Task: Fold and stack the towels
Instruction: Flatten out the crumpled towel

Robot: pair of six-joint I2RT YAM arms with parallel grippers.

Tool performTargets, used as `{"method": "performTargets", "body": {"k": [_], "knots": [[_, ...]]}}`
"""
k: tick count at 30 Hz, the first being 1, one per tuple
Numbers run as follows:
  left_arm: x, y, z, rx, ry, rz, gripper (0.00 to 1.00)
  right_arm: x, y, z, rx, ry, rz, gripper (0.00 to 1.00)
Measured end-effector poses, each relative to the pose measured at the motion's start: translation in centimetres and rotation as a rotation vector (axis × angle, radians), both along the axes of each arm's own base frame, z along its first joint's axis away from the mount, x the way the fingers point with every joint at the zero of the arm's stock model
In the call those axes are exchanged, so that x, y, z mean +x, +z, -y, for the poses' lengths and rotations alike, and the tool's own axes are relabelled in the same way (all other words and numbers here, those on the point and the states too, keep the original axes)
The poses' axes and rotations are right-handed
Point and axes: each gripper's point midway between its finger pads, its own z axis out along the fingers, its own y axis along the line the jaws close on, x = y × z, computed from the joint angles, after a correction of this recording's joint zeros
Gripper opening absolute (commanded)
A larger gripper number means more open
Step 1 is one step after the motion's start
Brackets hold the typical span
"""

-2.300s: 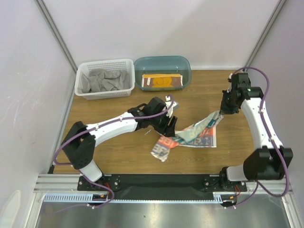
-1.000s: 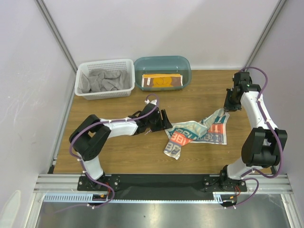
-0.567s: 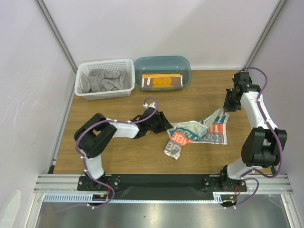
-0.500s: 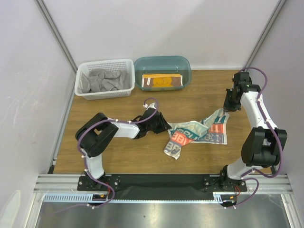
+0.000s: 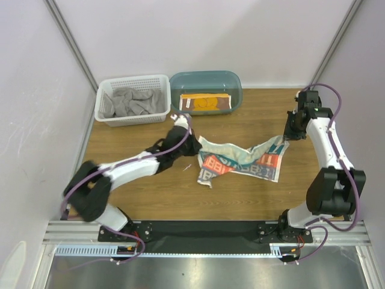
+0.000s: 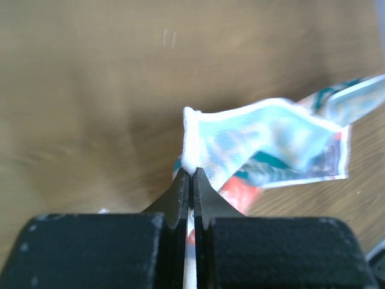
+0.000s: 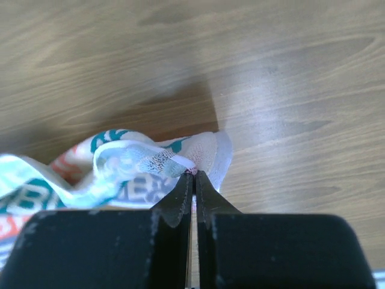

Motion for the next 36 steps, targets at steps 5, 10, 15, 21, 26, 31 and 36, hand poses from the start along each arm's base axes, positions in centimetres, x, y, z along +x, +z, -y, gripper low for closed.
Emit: {"method": "performTargets", "body": {"k": [5, 10, 15, 21, 26, 31, 36], "knots": [[-0.2, 11.1, -3.5, 0.03, -0.005, 0.281, 0.0, 0.0, 5.5, -1.3, 0.041, 0.06, 0.144, 0.0], [-2.2, 17.8, -7.7, 0.061, 0.048, 0.418, 0.0, -0.2, 13.9, -2.6, 0.05, 0.132, 0.356, 0.0], [-4.5, 20.7, -12.0, 0.104, 0.139, 0.417, 0.0, -2.8, 19.7, -3.1, 0.032, 0.141, 0.467, 0.0], [-7.5, 21.6, -15.3, 0.083, 0.255, 0.263, 0.0, -5.9, 20.5, -3.1, 0.055, 0.079, 0.391, 0.0], [-10.5, 18.5, -16.9, 0.048, 0.348, 0.067, 0.0, -7.9, 18.7, -3.6, 0.113, 0.024, 0.291, 0.0], [-11.3, 14.3, -17.5, 0.088, 0.403, -0.037, 0.0, -10.1, 12.6, -4.4, 0.175, -0.01, 0.094, 0.0], [-9.4, 8.4, -17.7, 0.259, 0.471, -0.114, 0.0, -10.6, 5.1, -4.7, 0.205, -0.045, -0.137, 0.0]]}}
